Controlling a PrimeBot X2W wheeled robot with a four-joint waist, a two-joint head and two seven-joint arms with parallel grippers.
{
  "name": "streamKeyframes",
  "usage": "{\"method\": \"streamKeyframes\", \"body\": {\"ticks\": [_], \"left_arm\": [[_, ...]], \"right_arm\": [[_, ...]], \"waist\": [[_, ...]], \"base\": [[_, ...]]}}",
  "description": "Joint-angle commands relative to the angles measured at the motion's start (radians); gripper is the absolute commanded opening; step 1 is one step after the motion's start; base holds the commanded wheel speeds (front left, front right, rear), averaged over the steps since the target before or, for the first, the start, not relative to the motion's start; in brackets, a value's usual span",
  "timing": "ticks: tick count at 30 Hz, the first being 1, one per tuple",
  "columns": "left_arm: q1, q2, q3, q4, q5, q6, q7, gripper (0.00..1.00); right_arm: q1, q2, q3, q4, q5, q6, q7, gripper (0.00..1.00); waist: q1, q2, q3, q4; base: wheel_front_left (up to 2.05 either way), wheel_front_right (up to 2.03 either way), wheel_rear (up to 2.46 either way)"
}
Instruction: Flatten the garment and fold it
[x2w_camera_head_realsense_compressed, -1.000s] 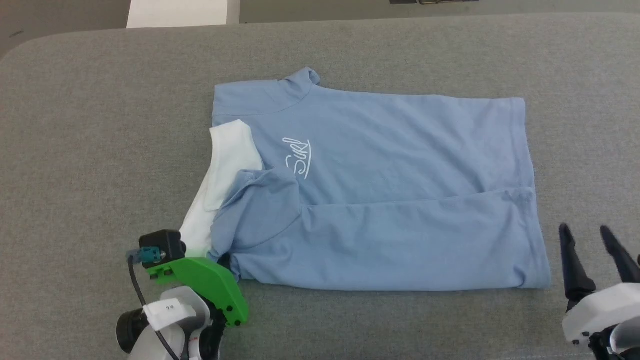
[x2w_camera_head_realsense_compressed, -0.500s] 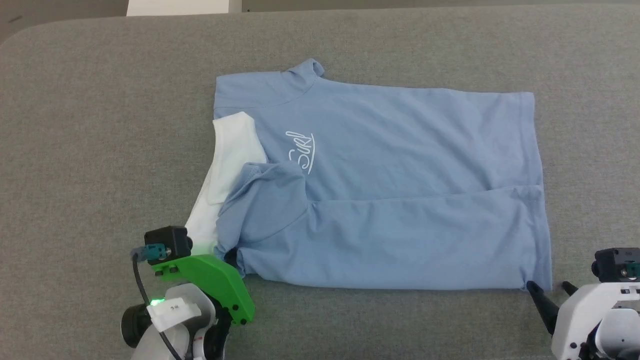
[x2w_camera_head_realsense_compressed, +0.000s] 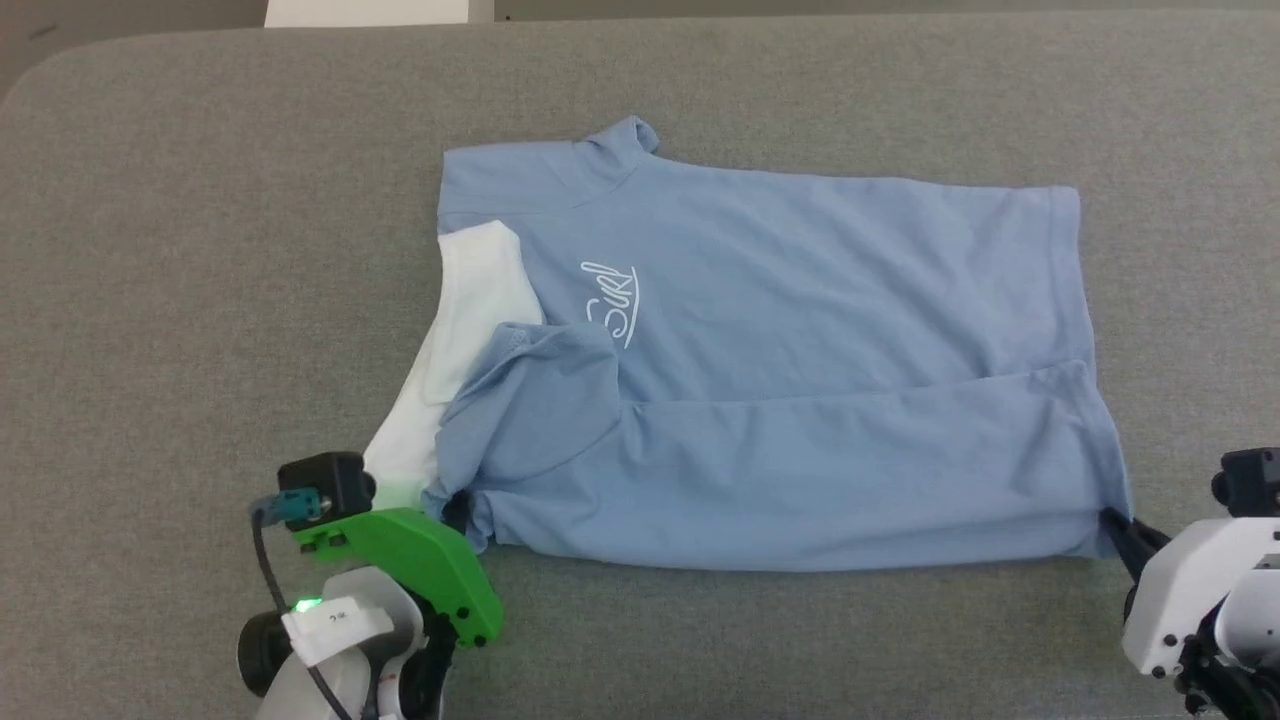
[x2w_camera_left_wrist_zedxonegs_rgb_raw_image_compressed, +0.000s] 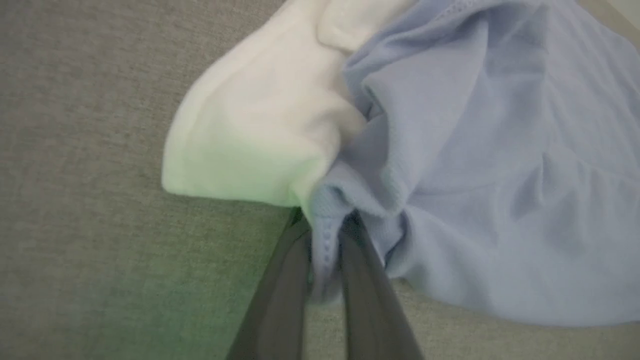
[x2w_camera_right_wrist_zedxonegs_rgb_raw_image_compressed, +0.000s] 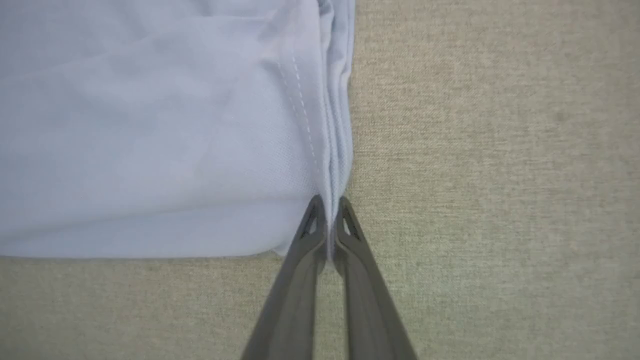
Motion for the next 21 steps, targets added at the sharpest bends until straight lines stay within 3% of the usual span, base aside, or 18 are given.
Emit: {"method": "streamKeyframes", "body": {"ticks": [1,14,21], "left_arm": [[0.018,0.006,0.011,-0.004,-0.011,-0.005,-0.008,0.0],[0.232,0.02,0.04,-0.147,-0.055,0.042,0.014,0.0],[0.282,0.019,0.026,-0.15,-0.076,0.046,0.045,0.0]], "right_arm": [[-0.006,-0.002,-0.013,-0.013,0.011,-0.001,-0.01,0.0],[0.146,0.048,-0.113,-0.155,0.026,-0.001,0.041,0.0],[0.19,0.069,-0.113,-0.166,0.022,-0.001,0.065,0.0]], "waist": [[0.0,0.0,-0.023,-0.003],[0.0,0.0,-0.112,-0.006],[0.0,0.0,-0.113,0.0]], "base": [[0.0,0.0,0.0],[0.0,0.0,0.0],[0.0,0.0,0.0]]}}
